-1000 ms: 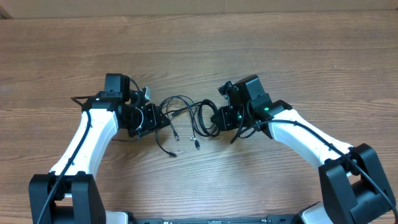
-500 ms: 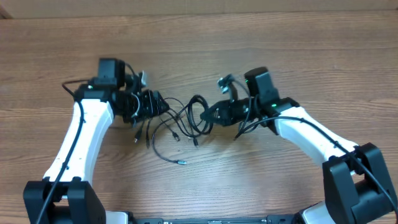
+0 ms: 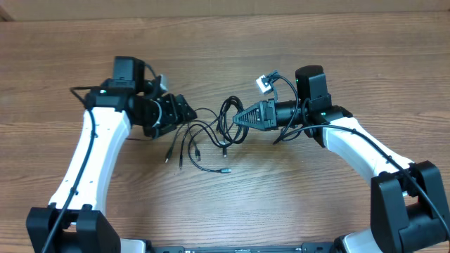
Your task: Untangle cables
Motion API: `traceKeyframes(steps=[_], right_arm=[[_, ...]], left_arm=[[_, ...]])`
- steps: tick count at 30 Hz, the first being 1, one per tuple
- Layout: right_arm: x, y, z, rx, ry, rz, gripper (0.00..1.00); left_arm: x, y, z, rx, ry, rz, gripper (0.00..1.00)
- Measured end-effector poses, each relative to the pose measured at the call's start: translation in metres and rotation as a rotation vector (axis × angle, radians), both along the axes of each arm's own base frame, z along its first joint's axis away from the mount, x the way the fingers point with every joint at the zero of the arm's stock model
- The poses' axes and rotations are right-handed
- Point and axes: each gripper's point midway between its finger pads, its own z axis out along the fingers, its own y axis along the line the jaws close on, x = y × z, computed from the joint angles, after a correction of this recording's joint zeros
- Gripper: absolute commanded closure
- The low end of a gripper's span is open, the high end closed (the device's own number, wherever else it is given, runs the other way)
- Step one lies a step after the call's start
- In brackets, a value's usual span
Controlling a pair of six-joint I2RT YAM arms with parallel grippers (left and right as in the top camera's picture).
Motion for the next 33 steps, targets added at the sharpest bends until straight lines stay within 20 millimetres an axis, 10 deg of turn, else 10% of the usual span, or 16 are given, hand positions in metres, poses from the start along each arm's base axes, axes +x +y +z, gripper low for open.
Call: traceKeyframes(steps=[21,33], right_arm=[[0.000,0.000,0.000,-0.004,0.172,-0.036,0.96],[0.002,0.000,-0.002,-0.013,0.169,-0.050,0.96]], left_arm=[[-0.014,-0.052,-0.067,0.032,0.294,0.063,0.34],[0.017,-0.066,-0.094,-0.054,0.259,0.061,0.38]])
